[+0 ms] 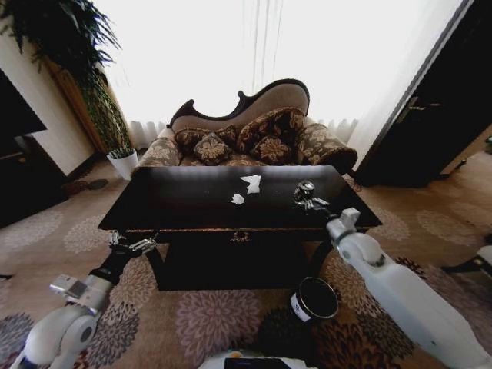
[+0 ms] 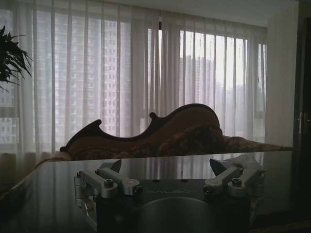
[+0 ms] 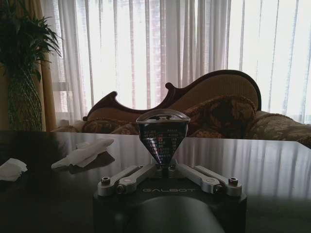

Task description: Move to the front of the table and place the trash on the table into the trash bin.

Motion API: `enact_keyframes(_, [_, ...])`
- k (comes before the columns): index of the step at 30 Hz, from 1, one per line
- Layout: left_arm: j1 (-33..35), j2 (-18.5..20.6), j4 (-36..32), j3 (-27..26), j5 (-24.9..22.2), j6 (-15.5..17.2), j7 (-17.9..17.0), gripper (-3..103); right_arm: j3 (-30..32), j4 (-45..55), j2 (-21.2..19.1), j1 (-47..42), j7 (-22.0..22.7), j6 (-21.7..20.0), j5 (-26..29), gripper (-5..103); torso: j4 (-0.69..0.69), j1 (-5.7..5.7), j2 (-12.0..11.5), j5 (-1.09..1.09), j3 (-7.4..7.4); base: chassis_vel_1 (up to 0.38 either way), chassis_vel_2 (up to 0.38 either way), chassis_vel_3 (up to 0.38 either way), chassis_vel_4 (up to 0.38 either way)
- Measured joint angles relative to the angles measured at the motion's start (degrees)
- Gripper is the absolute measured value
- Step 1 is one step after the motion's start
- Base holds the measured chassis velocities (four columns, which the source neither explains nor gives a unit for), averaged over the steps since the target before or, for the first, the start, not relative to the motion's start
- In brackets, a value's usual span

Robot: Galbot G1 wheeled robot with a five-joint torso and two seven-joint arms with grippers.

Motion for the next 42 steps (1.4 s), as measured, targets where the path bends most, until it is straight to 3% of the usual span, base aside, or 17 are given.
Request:
enact_keyframes(8, [0.00,0.00,0.00,0.00,0.00,0.00,-0.01,100,10.00,5.78,4.73,-11.08,-0.20,1.19,-0.08,0,-0.02,-0.01,0.00,0.02,0.00,0.000,0.000,0.000,0.000])
enact_keyframes(14, [0.00,0.00,0.00,0.00,0.00,0.00,0.00,100,16.40,9.12,9.00,-17.27,-1.54,3.38,-3.78,0,0.00,0.00,0.00,-0.02,0.00,0.000,0.000,0.000,0.000])
enact_keyframes(21, [0.00,0.00,0.00,0.00,0.00,0.00,0.00,100,24.28,10.58,17.07,-25.95,-4.19,9.14,-6.00,0,-0.01,0.00,0.01,-0.01,0.00,0.000,0.000,0.000,0.000])
enact_keyframes(30, [0.00,0.00,0.00,0.00,0.00,0.00,0.01,100,24.65,7.16,28.44,-31.12,-6.66,16.15,-11.75,0,0.00,-0.01,0.01,0.00,0.00,0.000,0.000,0.000,0.000])
enact_keyframes(34, [0.00,0.00,0.00,0.00,0.00,0.00,0.00,100,23.43,2.98,31.01,-31.65,-7.08,18.81,-13.81,0,-0.01,0.00,0.00,0.00,0.00,0.000,0.000,0.000,0.000])
enact_keyframes(42, [0.00,0.00,0.00,0.00,0.00,0.00,0.01,100,20.30,-5.79,32.16,-30.61,-8.09,23.66,-18.03,0,0.00,0.00,0.00,0.00,0.00,0.000,0.000,0.000,0.000])
